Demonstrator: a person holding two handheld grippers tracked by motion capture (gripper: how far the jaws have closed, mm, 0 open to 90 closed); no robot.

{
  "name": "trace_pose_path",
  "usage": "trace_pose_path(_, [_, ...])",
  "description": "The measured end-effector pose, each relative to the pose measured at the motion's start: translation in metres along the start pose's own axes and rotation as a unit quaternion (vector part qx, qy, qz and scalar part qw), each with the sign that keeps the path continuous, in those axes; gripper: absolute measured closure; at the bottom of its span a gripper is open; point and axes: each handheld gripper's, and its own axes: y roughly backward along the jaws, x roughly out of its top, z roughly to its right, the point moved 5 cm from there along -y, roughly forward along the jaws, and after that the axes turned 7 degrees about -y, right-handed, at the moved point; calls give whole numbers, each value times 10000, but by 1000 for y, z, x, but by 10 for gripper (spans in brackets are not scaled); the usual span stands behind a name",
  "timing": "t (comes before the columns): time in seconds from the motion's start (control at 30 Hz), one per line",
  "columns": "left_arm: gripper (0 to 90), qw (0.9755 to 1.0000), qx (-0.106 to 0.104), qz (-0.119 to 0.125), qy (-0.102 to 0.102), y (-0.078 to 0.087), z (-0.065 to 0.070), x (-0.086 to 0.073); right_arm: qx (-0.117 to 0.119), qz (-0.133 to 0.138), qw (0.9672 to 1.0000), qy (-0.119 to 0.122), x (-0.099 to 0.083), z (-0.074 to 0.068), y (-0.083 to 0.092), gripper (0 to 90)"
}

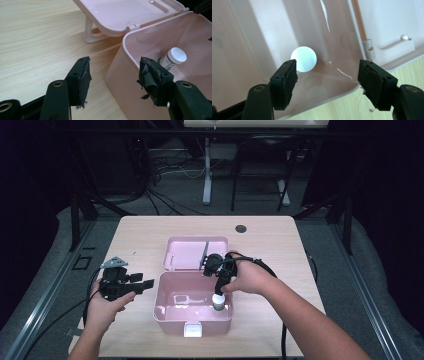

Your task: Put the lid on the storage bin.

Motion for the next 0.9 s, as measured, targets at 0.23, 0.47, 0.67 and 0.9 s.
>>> trace_pose_path(0.23, [426, 9998, -120, 100, -131, -1, 5, 1, -34, 222, 9993, -295, -1, 11, 6, 312])
trace_pose_path(0.47, [425, 9995, -196, 116, -229, -4, 9, 2, -57, 472, 9970, -607, -5, 24, 7, 331])
trace_pose_path(0.67, [425, 9994, -205, 96, -254, -2, 11, 2, -87, 606, 9920, -1103, -9, 38, 9, 399])
trace_pose_path(0.9, [434, 9994, -129, 37, -311, -2, 12, 2, -31, 997, 9821, -1596, -8, 52, 13, 489])
